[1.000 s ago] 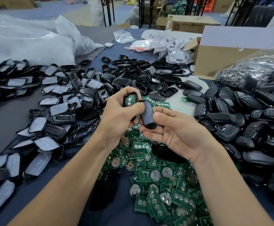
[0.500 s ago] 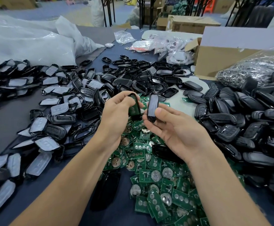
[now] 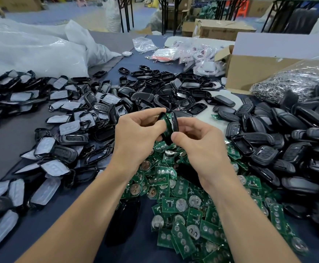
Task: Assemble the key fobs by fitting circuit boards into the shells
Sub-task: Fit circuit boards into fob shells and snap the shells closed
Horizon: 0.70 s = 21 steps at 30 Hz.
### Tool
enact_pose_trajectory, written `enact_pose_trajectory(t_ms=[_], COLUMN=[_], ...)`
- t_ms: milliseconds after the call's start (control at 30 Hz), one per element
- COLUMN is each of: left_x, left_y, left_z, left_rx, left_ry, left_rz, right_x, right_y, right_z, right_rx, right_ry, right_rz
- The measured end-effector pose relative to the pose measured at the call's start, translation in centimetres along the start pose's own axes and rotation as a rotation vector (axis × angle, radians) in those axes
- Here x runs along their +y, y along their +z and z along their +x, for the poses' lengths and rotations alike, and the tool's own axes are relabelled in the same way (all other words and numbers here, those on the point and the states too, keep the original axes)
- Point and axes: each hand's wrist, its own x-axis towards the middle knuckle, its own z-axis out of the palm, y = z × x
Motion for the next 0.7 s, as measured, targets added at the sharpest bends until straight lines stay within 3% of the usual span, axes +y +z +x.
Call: enact_pose_trajectory(t_ms=[133, 367, 700], left_x=[-0.04, -0.05, -0.08], left_y=[0.16, -0.36, -0.6], left_z=[-0.02, 0.29, 0.07], left_rx=[-0.046, -0.233, -0.297], left_ry=[-0.026, -0.12, -0.049], left_rz=[-0.052, -0.204, -0.217], right_x=[0.21, 0.53, 0.41], right_y=[0.16, -0.03, -0.6], right_z=[-0.05, 0.13, 0.16], right_rx=[0.018, 0.049, 0.048], right_ry=[-0.077, -0.1, -0.136], right_rz=[-0.143, -0.155, -0.186])
